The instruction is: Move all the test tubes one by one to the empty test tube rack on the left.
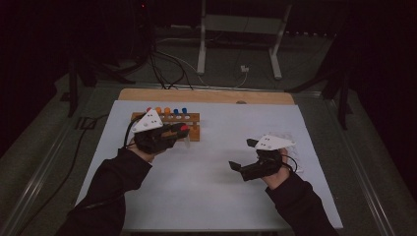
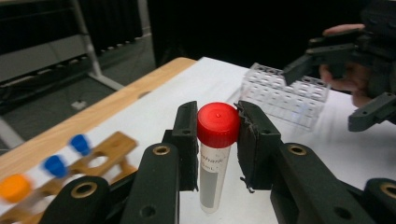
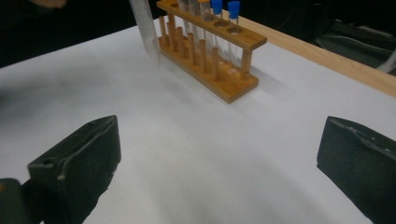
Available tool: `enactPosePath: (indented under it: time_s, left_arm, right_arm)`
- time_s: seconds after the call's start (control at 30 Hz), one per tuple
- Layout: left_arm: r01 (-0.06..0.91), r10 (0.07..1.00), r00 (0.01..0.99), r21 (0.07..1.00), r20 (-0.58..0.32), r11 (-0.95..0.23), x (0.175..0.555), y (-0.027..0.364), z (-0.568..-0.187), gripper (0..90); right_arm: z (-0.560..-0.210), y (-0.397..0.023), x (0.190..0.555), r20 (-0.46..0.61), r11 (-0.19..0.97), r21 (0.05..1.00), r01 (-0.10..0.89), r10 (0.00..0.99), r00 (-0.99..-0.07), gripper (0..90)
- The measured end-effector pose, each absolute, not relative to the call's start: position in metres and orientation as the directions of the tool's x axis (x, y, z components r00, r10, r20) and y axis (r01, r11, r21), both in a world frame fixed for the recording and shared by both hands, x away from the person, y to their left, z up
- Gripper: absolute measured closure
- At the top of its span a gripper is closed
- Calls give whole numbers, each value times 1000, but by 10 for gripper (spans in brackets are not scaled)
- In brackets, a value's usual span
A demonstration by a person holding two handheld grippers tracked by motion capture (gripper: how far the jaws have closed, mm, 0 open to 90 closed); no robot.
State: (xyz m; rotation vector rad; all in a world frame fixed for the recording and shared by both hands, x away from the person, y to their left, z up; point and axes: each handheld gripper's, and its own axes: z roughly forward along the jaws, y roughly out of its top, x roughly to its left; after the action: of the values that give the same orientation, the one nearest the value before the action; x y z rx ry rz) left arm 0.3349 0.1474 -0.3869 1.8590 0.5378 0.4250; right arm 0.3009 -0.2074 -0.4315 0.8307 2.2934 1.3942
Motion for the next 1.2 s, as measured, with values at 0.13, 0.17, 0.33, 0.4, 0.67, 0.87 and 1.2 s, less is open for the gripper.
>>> enactPosePath:
  time_s: [0.13, 0.17, 0.33, 0.4, 0.67, 0.87, 1.2]
  left_arm:
    - [161, 588, 808, 944, 42, -289, 337, 164, -380, 718]
    - [160, 599, 800, 946, 44, -284, 338, 168, -378, 718]
    - [154, 646, 761, 950, 62, -273, 341, 190, -367, 718]
    - [155, 667, 742, 952, 65, -265, 344, 198, -363, 718]
    - [159, 754, 653, 959, 76, -234, 361, 225, -351, 719]
    - [165, 803, 590, 961, 84, -222, 377, 236, -353, 718]
    - [211, 864, 500, 958, 65, -194, 398, 255, -370, 718]
  right_arm:
    - [-432, -207, 300, 18, 351, 886, 305, 629, -777, 0]
    - [-432, -207, 300, 21, 349, 886, 304, 626, -779, 0]
    - [-431, -207, 299, 9, 352, 888, 295, 628, -778, 0]
    - [-431, -207, 299, 10, 351, 890, 292, 625, -781, 0]
    - [-433, -207, 299, 18, 355, 885, 301, 622, -783, 0]
    - [-433, -207, 299, 22, 351, 887, 300, 616, -787, 0]
    - [-434, -209, 299, 19, 360, 882, 303, 615, -788, 0]
